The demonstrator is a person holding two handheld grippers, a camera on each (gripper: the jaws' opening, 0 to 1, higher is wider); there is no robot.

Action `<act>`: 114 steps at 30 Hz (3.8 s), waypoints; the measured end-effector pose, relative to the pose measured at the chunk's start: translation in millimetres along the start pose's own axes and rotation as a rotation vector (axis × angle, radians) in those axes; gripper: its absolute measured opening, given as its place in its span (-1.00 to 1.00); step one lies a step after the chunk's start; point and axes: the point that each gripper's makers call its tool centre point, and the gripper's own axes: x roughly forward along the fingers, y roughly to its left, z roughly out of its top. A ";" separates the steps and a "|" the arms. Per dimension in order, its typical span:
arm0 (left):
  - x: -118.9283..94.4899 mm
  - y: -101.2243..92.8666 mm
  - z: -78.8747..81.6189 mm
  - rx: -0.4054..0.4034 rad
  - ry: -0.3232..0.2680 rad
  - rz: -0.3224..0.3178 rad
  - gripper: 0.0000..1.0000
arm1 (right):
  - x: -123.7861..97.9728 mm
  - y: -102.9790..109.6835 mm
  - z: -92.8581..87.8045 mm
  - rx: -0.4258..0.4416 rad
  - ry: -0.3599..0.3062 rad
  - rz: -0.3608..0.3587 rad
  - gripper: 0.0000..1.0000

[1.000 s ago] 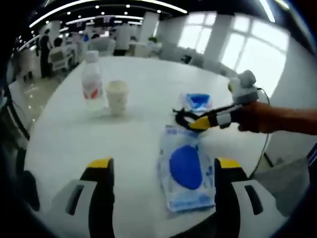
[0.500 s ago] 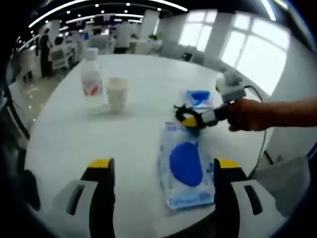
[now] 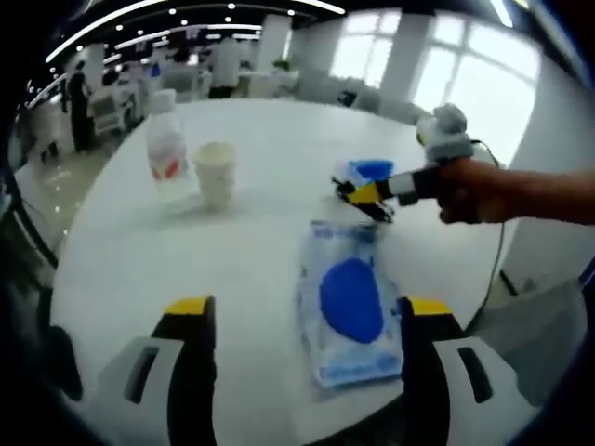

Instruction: Arrange the tabletop items into an orderly group along one side of the table until the central work area is clear of visible clutter.

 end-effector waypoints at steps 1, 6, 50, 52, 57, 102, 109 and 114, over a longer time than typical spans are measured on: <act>0.1 -0.4 -0.1 0.001 0.001 0.000 0.58 | -1.4 0.9 2.7 0.002 -0.012 0.008 -0.89; -0.3 -5.2 -1.6 0.009 0.010 -0.005 0.59 | -13.9 -0.2 13.3 -0.036 -0.056 0.013 -0.90; -2.2 -15.4 -8.1 0.028 0.038 -0.038 0.56 | -38.3 -48.5 -42.9 -0.209 0.100 -0.083 -0.92; -1.3 -16.0 -9.2 0.027 0.042 -0.040 0.56 | -32.7 -47.9 -49.1 -0.218 0.120 -0.080 -0.92; -1.2 -16.6 -11.2 0.029 0.052 -0.040 0.56 | -27.6 -46.6 -61.3 -0.198 0.147 -0.072 -0.91; -0.5 -15.3 -11.2 0.032 0.050 -0.033 0.55 | -36.6 -35.0 -75.0 -0.075 0.093 -0.042 0.01; 0.2 -13.9 -11.4 0.032 0.053 -0.031 0.55 | -41.1 -29.1 -72.3 -0.114 0.088 -0.030 0.10; -0.2 -12.9 -11.5 0.037 0.054 -0.026 0.55 | -42.3 -26.1 -70.1 -0.141 0.085 -0.017 0.16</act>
